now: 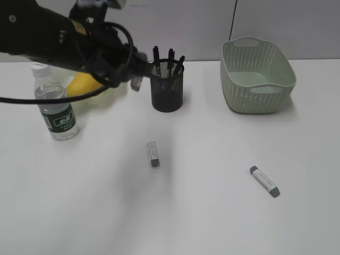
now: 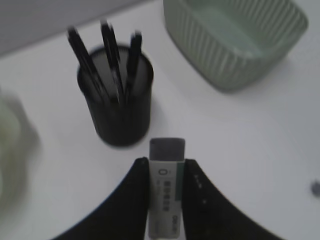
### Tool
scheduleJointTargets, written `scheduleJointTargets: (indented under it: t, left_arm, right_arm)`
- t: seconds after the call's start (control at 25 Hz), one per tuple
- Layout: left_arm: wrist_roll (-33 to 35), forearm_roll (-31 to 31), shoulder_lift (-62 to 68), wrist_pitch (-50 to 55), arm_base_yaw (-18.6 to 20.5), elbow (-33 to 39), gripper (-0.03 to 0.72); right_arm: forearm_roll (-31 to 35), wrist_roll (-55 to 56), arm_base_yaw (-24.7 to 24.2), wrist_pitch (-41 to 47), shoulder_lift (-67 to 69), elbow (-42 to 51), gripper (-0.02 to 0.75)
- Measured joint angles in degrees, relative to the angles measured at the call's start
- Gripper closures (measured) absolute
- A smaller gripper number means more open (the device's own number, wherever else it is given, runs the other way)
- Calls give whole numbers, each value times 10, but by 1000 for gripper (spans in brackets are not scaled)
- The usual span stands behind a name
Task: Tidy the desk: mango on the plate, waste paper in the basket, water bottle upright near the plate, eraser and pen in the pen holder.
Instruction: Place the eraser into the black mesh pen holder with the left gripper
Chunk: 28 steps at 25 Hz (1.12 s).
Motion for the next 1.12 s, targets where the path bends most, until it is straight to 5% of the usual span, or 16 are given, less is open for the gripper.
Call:
scheduleJointTargets:
  t: [0.2,0.44,1.12]
  left_arm:
    - [0,-6,22,-222,1,0,535]
    - [0,-8,96,-364,4,-20,535]
    - [0,-12,281,-378,8,-177,535]
  right_arm:
    - [0,0,0,0,0,0,351]
    - [0,0,0,0,0,0,351]
    - [0,0,0,0,0,0,351]
